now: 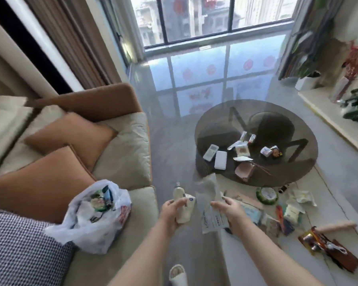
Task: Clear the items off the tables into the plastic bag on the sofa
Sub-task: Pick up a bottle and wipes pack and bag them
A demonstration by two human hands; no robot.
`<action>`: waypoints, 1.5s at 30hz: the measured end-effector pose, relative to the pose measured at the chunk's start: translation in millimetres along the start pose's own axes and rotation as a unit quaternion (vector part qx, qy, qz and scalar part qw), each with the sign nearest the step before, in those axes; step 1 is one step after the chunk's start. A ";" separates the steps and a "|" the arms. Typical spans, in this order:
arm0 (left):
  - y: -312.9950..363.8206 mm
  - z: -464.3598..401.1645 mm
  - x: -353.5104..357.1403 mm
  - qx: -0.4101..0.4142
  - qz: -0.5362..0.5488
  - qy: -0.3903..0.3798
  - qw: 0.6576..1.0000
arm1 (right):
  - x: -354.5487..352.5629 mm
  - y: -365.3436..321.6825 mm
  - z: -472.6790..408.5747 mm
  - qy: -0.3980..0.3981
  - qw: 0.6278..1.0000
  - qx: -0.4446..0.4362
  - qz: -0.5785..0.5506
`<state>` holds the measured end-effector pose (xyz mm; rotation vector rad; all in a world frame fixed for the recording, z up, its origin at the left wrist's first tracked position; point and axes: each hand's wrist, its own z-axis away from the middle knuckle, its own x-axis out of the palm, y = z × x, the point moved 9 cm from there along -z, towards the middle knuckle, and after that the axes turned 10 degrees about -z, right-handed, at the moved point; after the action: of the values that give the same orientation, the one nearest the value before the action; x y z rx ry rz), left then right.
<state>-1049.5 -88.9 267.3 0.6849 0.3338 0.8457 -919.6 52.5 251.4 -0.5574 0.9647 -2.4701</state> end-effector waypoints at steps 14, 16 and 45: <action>26.5 8.8 -275.7 0.006 0.195 0.159 0.968 | 295.6 23.3 -9.3 -0.117 0.976 0.042 0.176; 21.4 3.0 -302.2 -0.015 0.196 0.162 0.967 | 320.5 33.3 -18.6 -0.104 0.977 0.050 0.181; -72.7 -162.8 -454.2 -0.284 0.126 0.310 0.899 | 520.1 195.7 -220.4 -0.163 0.796 0.170 0.558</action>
<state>-1379.4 -407.7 100.9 -0.1134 0.5445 1.3364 -1414.3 -231.5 72.7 -0.1630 0.4417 -1.3396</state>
